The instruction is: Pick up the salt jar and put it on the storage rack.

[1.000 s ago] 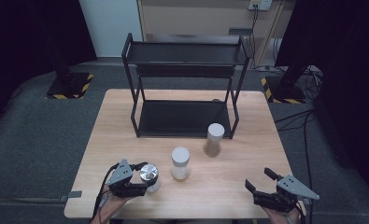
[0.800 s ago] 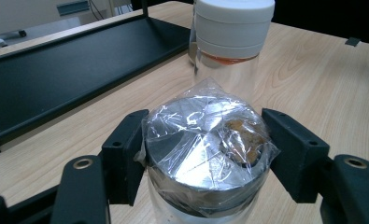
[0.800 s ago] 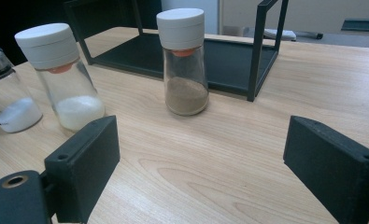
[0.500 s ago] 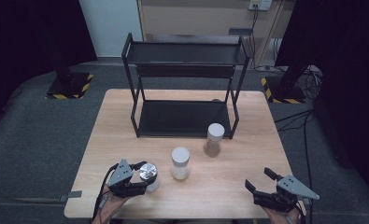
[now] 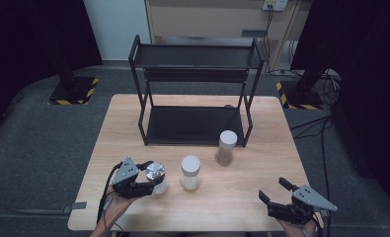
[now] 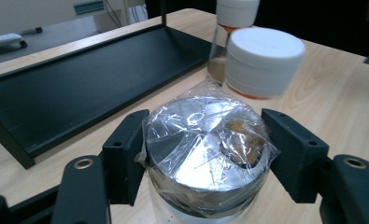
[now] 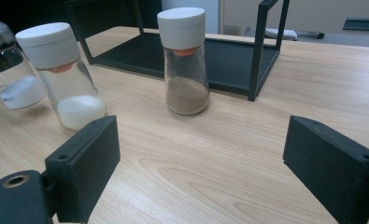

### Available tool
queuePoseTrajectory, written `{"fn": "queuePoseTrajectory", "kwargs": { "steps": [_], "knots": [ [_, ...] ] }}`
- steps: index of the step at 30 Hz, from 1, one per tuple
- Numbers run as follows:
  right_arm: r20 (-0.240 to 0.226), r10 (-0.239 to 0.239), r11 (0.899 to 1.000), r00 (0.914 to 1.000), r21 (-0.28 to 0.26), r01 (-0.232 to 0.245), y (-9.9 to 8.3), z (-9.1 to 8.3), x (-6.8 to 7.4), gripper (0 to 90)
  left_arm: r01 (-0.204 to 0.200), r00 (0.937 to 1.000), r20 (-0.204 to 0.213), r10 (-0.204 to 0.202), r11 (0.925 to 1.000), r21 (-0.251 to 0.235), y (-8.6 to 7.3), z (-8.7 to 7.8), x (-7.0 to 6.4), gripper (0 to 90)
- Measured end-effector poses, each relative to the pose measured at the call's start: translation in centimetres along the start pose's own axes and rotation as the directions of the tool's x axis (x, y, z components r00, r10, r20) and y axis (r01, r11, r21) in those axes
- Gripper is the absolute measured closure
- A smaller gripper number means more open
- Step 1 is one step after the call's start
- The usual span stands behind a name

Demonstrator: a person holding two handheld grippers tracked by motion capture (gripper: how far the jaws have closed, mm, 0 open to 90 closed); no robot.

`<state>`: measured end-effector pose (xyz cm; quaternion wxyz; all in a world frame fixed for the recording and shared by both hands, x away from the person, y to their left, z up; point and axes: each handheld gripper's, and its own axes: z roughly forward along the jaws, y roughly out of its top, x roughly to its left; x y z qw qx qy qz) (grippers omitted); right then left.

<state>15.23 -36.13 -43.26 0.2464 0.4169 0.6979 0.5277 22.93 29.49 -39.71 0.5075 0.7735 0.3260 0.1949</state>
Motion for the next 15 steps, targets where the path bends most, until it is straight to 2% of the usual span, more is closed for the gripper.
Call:
{"fn": "queuePoseTrajectory", "kwargs": {
  "steps": [9,15],
  "knots": [
    [-0.002,0.005,1.000,1.0000,-0.002,-0.005,-0.1,0.0,-0.1,11.0,0.053,0.9979,-0.036,-0.054,0.9983,-0.022,1.8,1.1,1.6,34.2],
    [-0.003,0.006,1.000,1.0000,-0.002,-0.006,-0.1,0.0,-0.1,11.0,0.042,0.9962,-0.076,-0.044,0.9987,-0.029,3.5,2.5,2.2,34.2]
  ]
}}
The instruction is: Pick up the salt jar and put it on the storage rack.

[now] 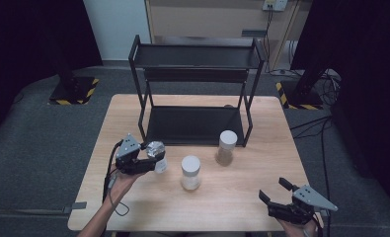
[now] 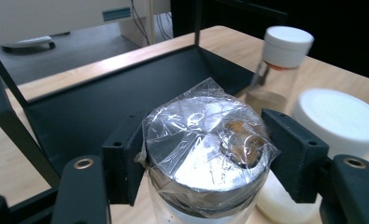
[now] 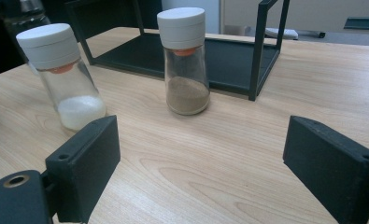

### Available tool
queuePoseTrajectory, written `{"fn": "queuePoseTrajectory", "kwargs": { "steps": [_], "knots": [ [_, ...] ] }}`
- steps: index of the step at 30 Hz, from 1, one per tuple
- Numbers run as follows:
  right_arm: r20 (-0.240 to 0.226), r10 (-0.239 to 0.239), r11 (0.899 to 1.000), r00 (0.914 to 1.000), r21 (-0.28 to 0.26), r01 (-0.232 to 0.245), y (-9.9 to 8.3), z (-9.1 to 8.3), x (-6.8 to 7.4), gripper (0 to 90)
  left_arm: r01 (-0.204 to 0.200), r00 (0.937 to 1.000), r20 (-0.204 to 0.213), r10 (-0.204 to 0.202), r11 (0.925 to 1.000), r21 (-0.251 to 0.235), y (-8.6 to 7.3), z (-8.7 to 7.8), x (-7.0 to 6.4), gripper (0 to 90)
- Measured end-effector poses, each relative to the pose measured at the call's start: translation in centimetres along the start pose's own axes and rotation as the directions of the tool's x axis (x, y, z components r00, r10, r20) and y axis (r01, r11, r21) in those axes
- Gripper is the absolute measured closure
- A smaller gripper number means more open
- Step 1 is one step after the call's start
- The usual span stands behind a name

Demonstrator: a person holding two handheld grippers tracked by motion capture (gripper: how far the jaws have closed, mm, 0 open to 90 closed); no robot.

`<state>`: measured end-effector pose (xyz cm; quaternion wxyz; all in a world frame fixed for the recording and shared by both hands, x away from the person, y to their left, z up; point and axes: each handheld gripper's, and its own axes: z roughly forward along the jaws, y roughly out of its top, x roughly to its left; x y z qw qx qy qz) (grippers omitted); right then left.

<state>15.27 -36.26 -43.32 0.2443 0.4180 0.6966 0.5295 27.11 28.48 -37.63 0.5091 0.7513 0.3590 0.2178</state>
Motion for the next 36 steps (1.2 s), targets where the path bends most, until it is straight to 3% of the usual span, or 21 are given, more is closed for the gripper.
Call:
{"fn": "queuePoseTrajectory", "kwargs": {
  "steps": [7,18,23,24,29,30,33,36],
  "knots": [
    [-0.002,0.001,1.000,1.0000,0.001,-0.001,0.0,0.0,0.0,11.0,0.007,0.9990,-0.045,-0.008,1.0000,-0.005,1.1,2.0,0.3,34.2],
    [-0.005,0.009,1.000,1.0000,-0.001,-0.009,-0.1,0.0,-0.2,11.0,0.021,0.9920,-0.125,-0.020,0.9998,0.005,3.7,5.6,0.9,34.2],
    [-0.005,0.012,1.000,0.9999,-0.001,-0.012,-0.1,0.0,-0.2,11.0,0.025,0.9862,-0.164,-0.023,0.9996,0.011,4.2,7.2,1.2,34.2],
    [-0.005,0.012,1.000,0.9999,-0.001,-0.012,-0.1,0.0,-0.2,11.0,0.032,0.9825,-0.184,-0.030,0.9994,0.008,4.4,7.9,1.3,34.2],
    [-0.004,0.014,1.000,0.9999,-0.001,-0.014,-0.1,0.0,-0.2,11.0,0.034,0.9775,-0.208,-0.032,0.9994,0.006,4.6,9.1,1.6,34.2],
    [-0.002,0.017,1.000,0.9999,-0.001,-0.017,-0.1,0.0,-0.2,11.0,0.039,0.9737,-0.225,-0.037,0.9992,0.005,4.8,9.7,1.6,34.2],
    [-0.002,0.021,1.000,0.9998,-0.003,-0.021,-0.2,-0.1,-0.3,10.9,0.039,0.9712,-0.235,-0.037,0.9992,0.008,4.9,10.4,1.7,34.2],
    [-0.004,0.020,1.000,0.9998,-0.003,-0.020,-0.2,-0.1,-0.3,11.0,0.046,0.9650,-0.259,-0.042,0.9989,0.012,5.1,11.6,1.8,34.2]
  ]
}}
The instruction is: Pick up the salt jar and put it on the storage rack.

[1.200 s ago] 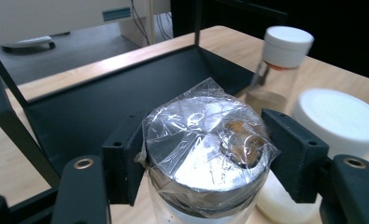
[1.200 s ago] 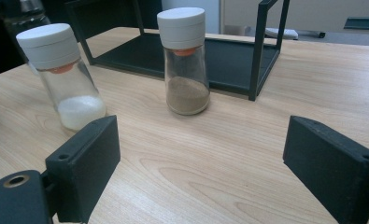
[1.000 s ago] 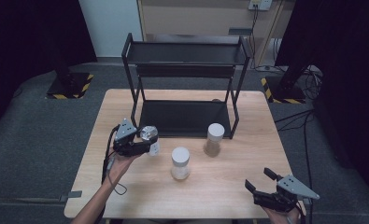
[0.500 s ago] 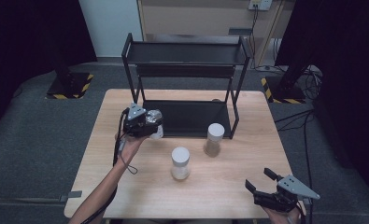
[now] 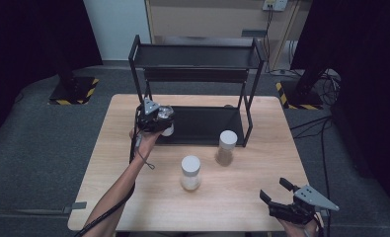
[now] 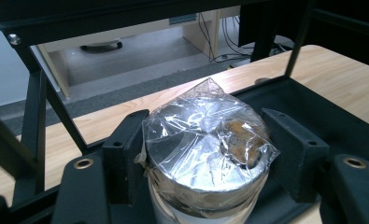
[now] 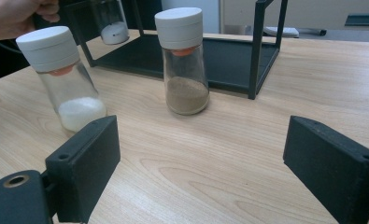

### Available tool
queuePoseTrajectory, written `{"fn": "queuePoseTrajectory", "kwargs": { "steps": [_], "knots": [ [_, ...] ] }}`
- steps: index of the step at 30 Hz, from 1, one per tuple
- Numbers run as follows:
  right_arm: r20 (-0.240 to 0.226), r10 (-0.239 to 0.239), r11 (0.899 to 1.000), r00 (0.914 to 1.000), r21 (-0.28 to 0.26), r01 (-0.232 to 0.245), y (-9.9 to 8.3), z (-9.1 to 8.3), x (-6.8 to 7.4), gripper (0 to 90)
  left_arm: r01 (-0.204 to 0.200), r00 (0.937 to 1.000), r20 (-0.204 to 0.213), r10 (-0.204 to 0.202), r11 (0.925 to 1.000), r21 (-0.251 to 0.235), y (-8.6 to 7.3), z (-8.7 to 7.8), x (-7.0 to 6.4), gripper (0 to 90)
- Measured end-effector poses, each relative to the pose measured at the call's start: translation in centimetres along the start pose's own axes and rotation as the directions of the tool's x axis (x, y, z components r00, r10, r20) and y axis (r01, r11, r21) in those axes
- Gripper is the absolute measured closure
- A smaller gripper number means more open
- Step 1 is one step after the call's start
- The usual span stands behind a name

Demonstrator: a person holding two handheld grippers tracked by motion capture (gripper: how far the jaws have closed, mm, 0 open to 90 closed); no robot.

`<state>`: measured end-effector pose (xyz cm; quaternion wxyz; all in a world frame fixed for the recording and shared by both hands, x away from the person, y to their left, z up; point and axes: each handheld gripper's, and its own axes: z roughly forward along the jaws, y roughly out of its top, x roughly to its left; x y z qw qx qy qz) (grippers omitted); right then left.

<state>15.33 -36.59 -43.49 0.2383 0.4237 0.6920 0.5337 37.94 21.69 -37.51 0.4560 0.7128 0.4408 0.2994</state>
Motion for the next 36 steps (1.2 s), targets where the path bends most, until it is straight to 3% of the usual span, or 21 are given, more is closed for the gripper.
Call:
{"fn": "queuePoseTrajectory", "kwargs": {
  "steps": [14,28,36],
  "knots": [
    [-0.004,0.009,1.000,1.0000,-0.004,-0.009,-0.1,-0.1,-0.1,11.0,0.023,0.9990,-0.038,-0.022,0.9988,0.043,-0.9,3.0,0.1,34.1],
    [-0.003,0.009,1.000,1.0000,-0.005,-0.009,-0.1,-0.1,-0.1,11.0,0.051,0.9978,-0.044,-0.050,0.9982,0.033,-2.6,3.8,0.1,34.1],
    [-0.006,0.008,1.000,1.0000,-0.004,-0.008,-0.1,-0.1,-0.1,10.9,0.028,0.9987,-0.042,-0.027,0.9993,0.025,-2.9,3.8,-0.2,34.0]
  ]
}}
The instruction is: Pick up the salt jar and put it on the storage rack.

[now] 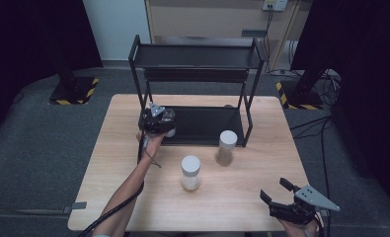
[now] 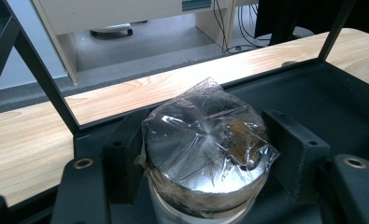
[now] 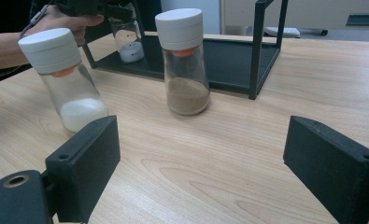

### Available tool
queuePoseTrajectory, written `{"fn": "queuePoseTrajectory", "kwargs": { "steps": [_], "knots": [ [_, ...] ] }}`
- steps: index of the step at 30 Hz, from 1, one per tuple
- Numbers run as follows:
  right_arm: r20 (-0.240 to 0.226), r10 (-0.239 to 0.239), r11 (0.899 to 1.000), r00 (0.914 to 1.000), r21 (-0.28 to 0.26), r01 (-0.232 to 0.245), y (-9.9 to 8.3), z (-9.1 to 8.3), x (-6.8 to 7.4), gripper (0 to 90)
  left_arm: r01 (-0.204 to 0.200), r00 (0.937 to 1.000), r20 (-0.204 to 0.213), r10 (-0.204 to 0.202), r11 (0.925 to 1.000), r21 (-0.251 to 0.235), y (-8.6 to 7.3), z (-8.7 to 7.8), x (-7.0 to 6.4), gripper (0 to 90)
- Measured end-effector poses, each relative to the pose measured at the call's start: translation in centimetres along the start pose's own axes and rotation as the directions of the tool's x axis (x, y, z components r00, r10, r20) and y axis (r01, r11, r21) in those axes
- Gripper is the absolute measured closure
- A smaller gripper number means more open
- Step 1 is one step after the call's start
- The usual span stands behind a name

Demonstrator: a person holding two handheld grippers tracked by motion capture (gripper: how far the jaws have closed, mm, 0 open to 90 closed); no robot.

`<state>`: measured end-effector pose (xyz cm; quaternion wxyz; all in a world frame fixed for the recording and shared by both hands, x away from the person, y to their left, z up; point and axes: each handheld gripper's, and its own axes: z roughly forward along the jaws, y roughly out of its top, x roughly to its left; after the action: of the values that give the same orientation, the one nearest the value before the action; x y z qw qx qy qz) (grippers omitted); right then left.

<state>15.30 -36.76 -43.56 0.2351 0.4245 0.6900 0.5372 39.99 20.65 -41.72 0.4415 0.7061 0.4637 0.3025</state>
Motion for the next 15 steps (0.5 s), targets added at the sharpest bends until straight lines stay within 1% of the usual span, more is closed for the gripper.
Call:
{"fn": "queuePoseTrajectory", "kwargs": {
  "steps": [5,6,7,8,10,11,12,13,14,15],
  "knots": [
    [0.001,-0.001,1.000,1.0000,0.001,0.001,0.0,0.0,0.0,10.9,0.000,1.0000,-0.003,0.000,1.0000,0.002,0.0,0.0,-0.1,33.2],
    [0.001,0.000,1.000,1.0000,0.001,0.000,0.0,0.0,0.0,10.9,0.004,1.0000,-0.004,-0.004,1.0000,-0.003,0.3,0.0,-0.1,31.6],
    [0.001,0.000,1.000,1.0000,0.001,0.000,0.0,0.0,0.0,10.9,0.004,1.0000,-0.004,-0.004,1.0000,-0.003,0.3,0.0,-0.1,27.4],
    [0.001,0.001,1.000,1.0000,0.000,-0.001,0.0,0.0,0.0,10.9,0.005,1.0000,-0.004,-0.005,1.0000,-0.005,0.3,-0.1,-0.1,27.4],
    [0.001,0.000,1.000,1.0000,0.000,0.000,0.0,0.0,0.0,10.9,0.013,0.9997,0.023,-0.013,0.9991,-0.040,0.5,-0.5,0.4,22.3],
    [0.001,-0.001,1.000,1.0000,0.000,0.001,0.0,0.0,0.0,10.9,0.013,0.9997,0.023,-0.013,0.9991,-0.040,0.5,-0.5,0.4,20.5],
    [0.000,-0.001,1.000,1.0000,0.000,0.001,0.0,0.0,0.0,10.9,-0.003,0.9992,0.038,0.006,0.9980,-0.064,0.8,-0.9,0.4,19.5],
    [0.000,-0.001,1.000,1.0000,0.000,0.001,0.0,0.0,0.0,10.9,-0.003,0.9992,0.038,0.006,0.9980,-0.064,0.8,-0.9,0.4,18.3],
    [0.000,-0.001,1.000,1.0000,0.000,0.001,0.0,0.0,0.0,10.9,-0.003,0.9969,0.078,0.009,0.9967,-0.081,1.2,-1.3,0.8,16.8],
    [0.000,-0.001,1.000,1.0000,0.000,0.001,0.0,0.0,0.0,10.9,-0.003,0.9969,0.078,0.009,0.9967,-0.081,1.2,-1.3,0.8,14.4]
  ]
}}
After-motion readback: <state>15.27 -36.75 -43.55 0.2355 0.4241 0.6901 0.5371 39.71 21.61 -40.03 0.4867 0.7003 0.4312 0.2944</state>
